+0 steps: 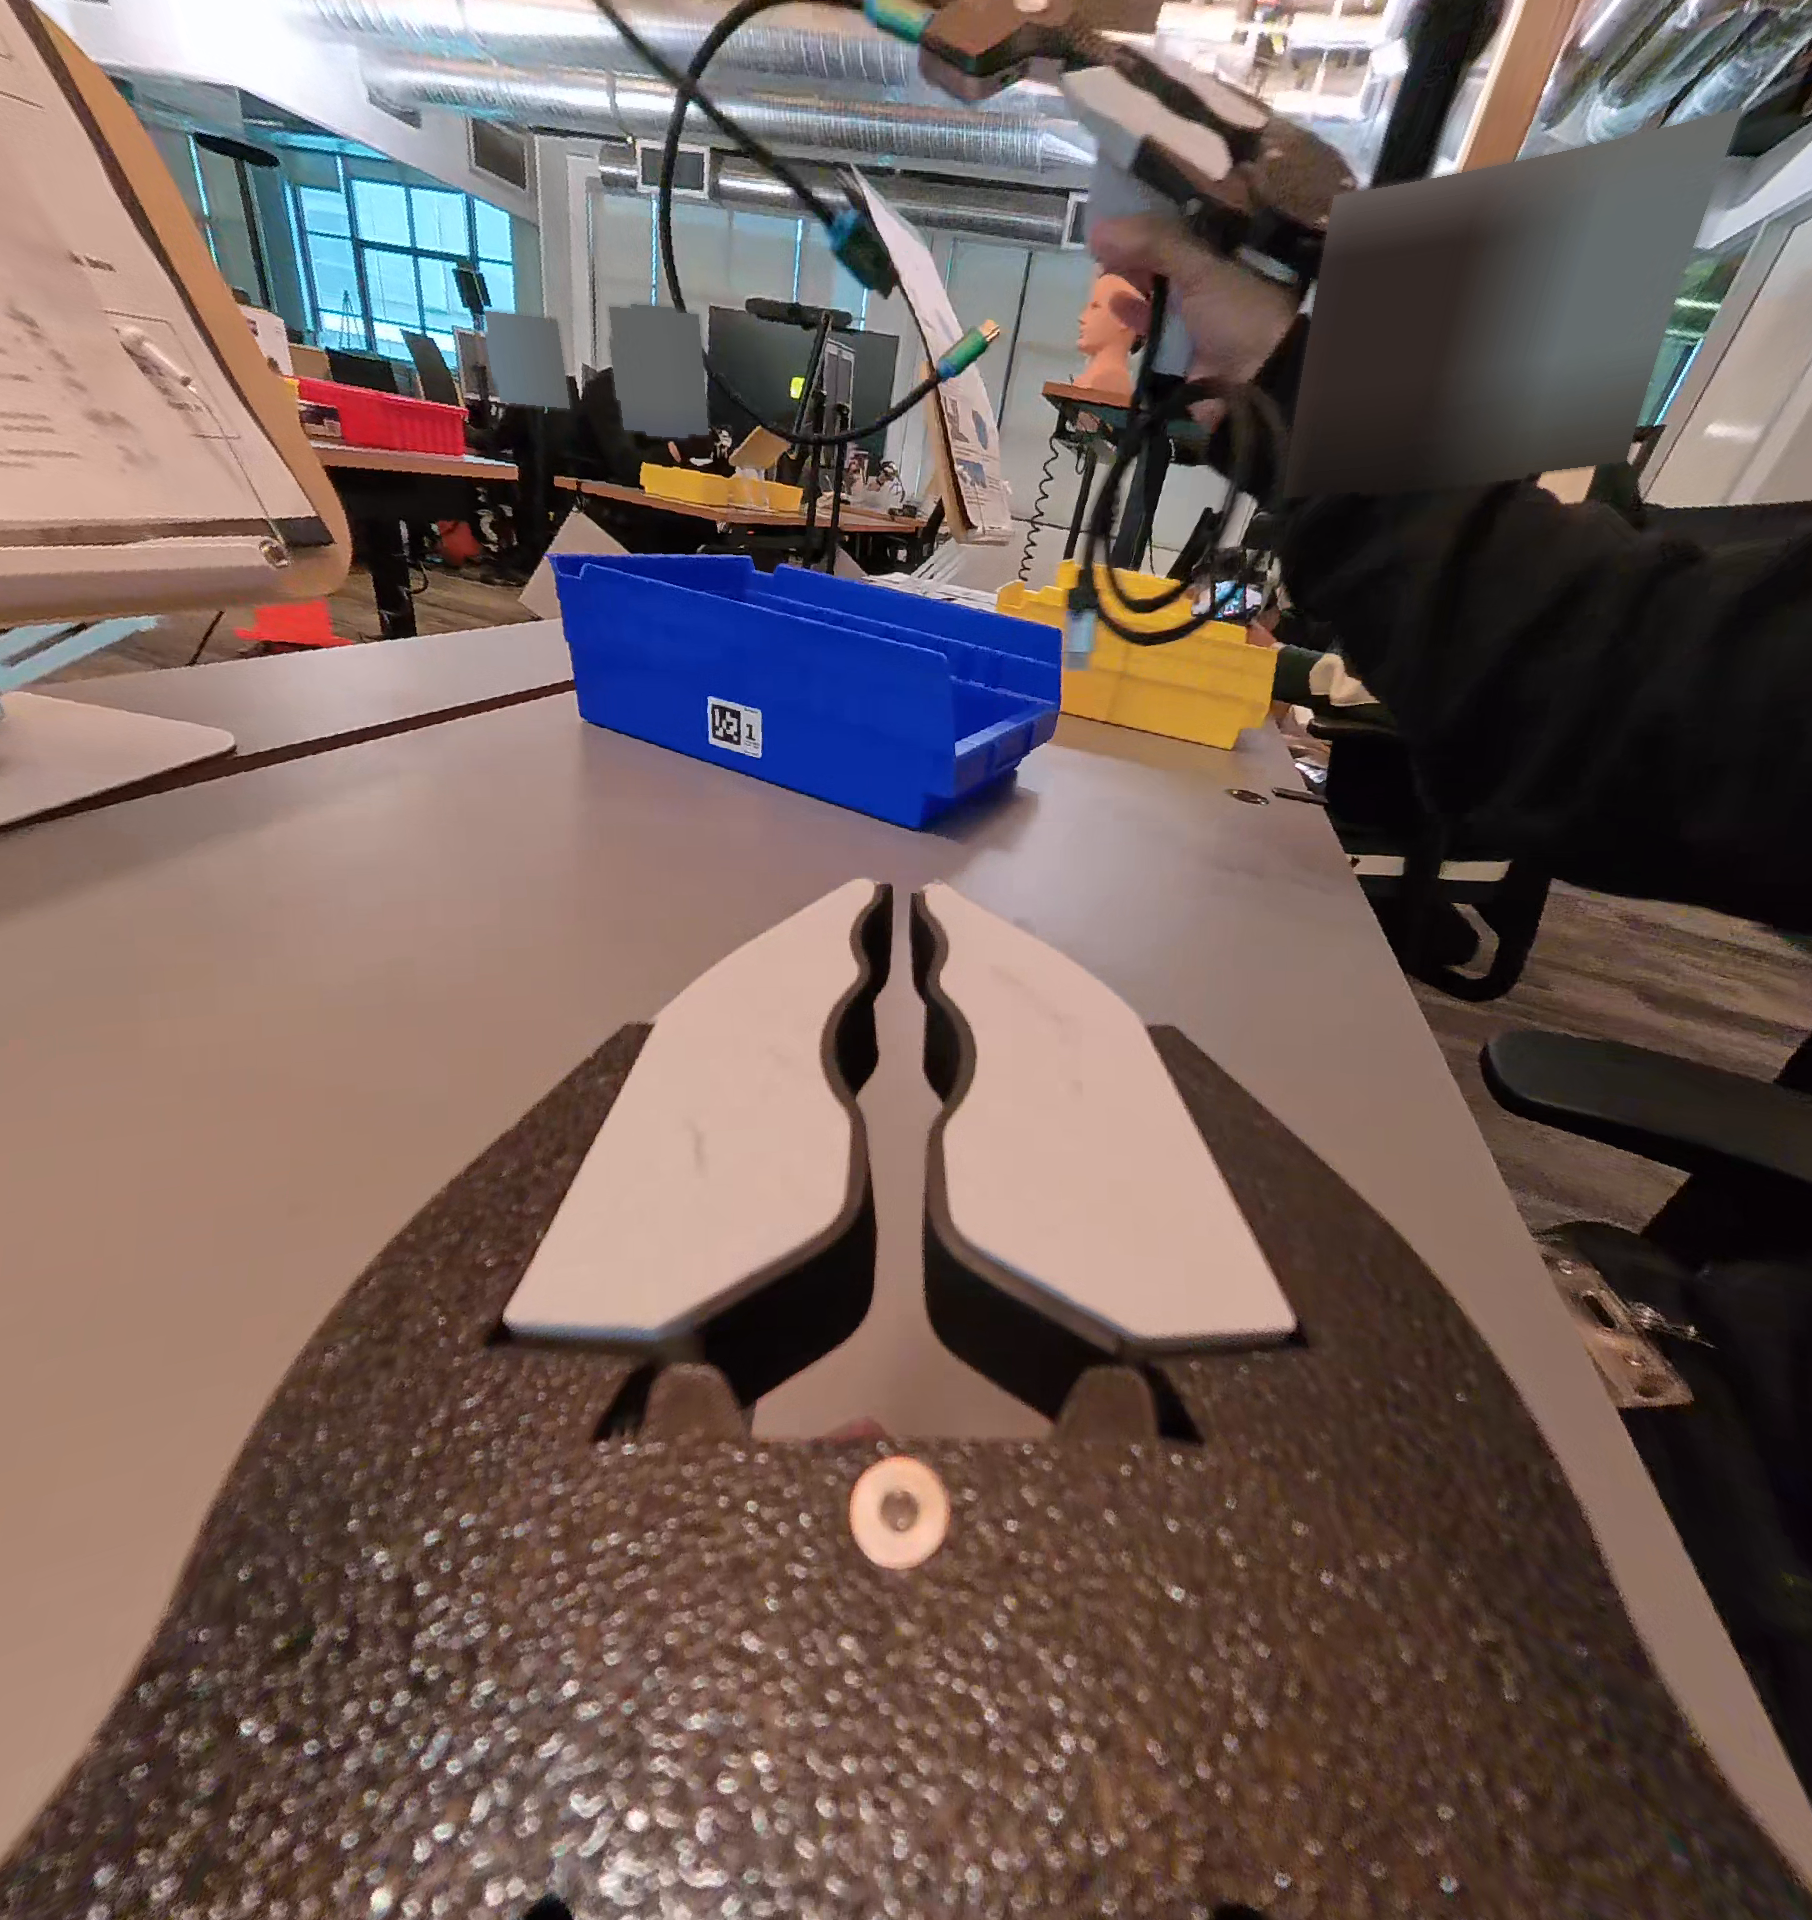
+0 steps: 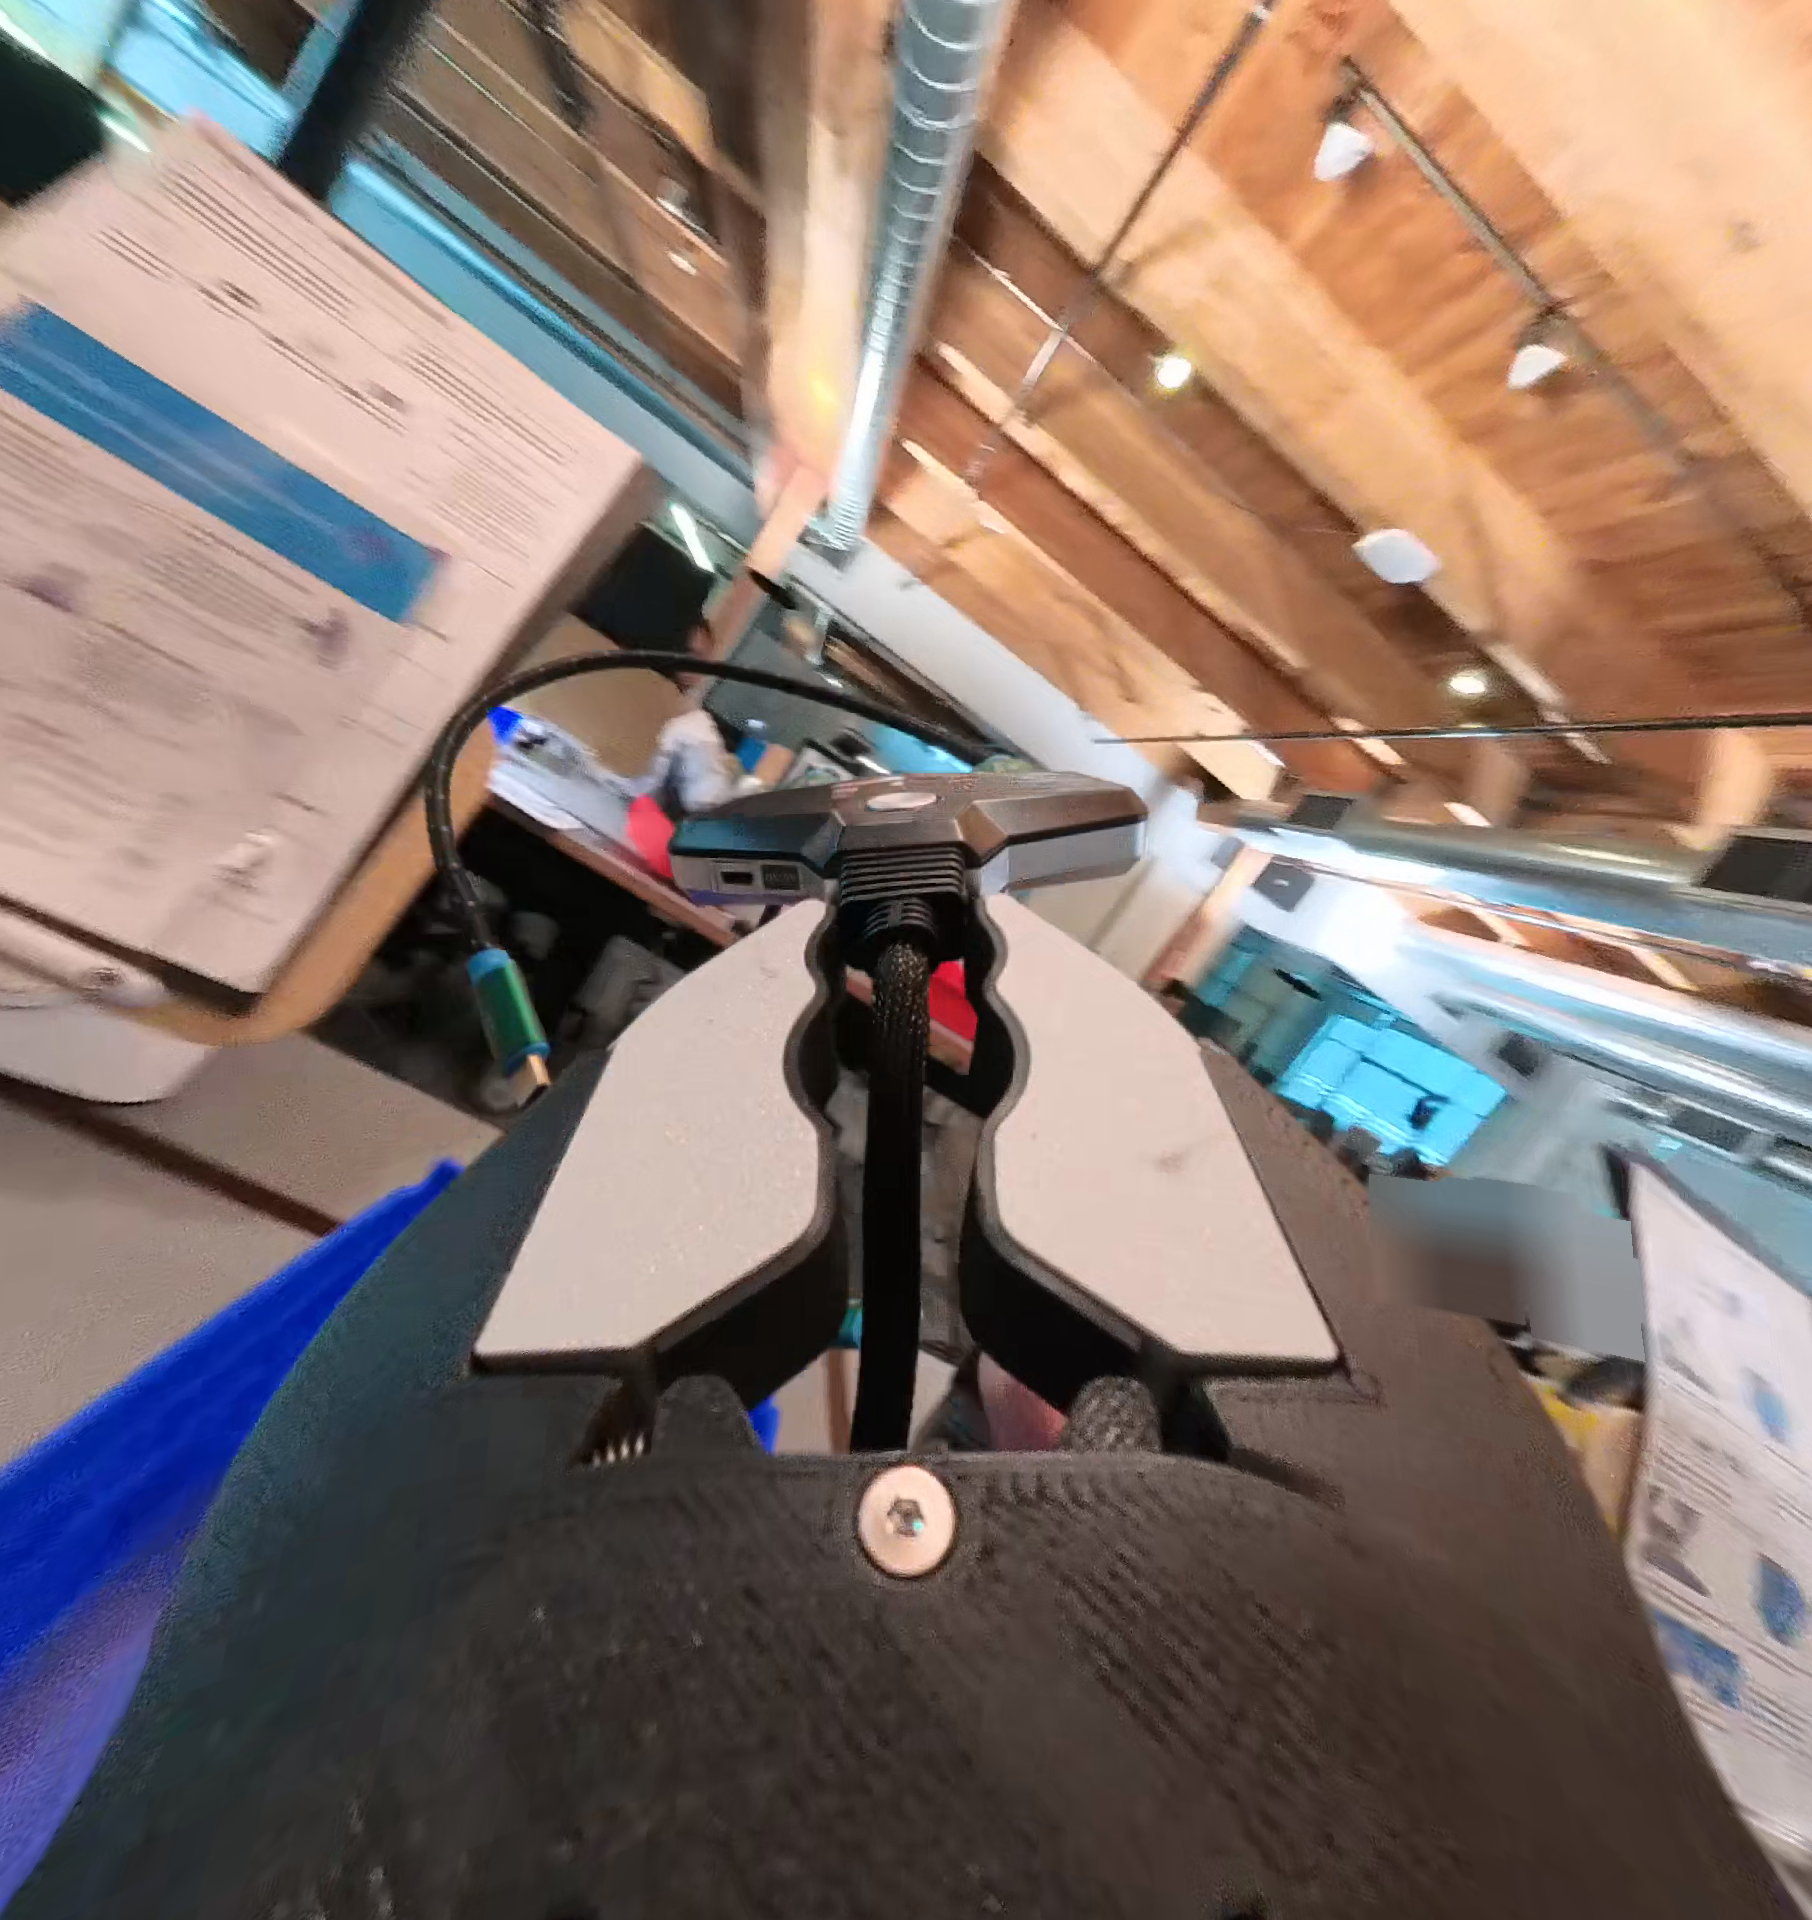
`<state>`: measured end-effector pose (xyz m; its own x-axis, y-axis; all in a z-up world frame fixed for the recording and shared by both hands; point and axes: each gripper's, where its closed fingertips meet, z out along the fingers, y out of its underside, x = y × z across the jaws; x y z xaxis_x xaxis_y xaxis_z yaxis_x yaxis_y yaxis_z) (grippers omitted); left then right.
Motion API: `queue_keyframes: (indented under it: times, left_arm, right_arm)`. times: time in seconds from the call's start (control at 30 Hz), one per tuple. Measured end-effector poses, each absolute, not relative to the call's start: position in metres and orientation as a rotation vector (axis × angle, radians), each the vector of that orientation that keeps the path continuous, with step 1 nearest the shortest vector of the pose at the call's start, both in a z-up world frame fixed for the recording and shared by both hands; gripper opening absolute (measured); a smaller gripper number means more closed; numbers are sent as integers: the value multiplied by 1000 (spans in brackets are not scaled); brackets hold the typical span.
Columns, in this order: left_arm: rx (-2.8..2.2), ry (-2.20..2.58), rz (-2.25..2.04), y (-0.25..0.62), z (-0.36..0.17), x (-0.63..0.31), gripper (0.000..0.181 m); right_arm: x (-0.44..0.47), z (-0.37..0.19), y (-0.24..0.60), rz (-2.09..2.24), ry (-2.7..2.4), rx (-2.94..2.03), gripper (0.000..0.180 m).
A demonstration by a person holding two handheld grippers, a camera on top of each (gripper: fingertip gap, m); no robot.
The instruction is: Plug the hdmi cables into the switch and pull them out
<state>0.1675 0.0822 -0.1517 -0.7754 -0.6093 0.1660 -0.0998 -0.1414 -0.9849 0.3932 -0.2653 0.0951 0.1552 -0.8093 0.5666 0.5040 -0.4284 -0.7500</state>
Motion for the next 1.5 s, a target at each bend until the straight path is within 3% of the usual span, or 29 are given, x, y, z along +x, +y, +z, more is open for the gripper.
queue_keyframes:
  times: [0.33,0.67,1.13,1.3,1.5]
  left_arm:
    - [-600,1802,-1967,67,-148,152,2]
    - [-627,1672,-2092,82,-136,151,0]
    - [-618,1658,-2072,83,-137,151,0]
    - [-614,1635,-2072,84,-135,151,0]
    - [-609,1632,-2070,84,-135,150,0]
  right_arm:
    - [479,12,-271,-1742,558,-1322,22]
    - [433,-47,-254,-1912,337,-1575,22]
    - [426,-146,-243,-1117,431,-2326,33]
    - [409,-158,-221,-704,513,-2229,33]
    - [398,-146,-232,-801,508,-2272,46]
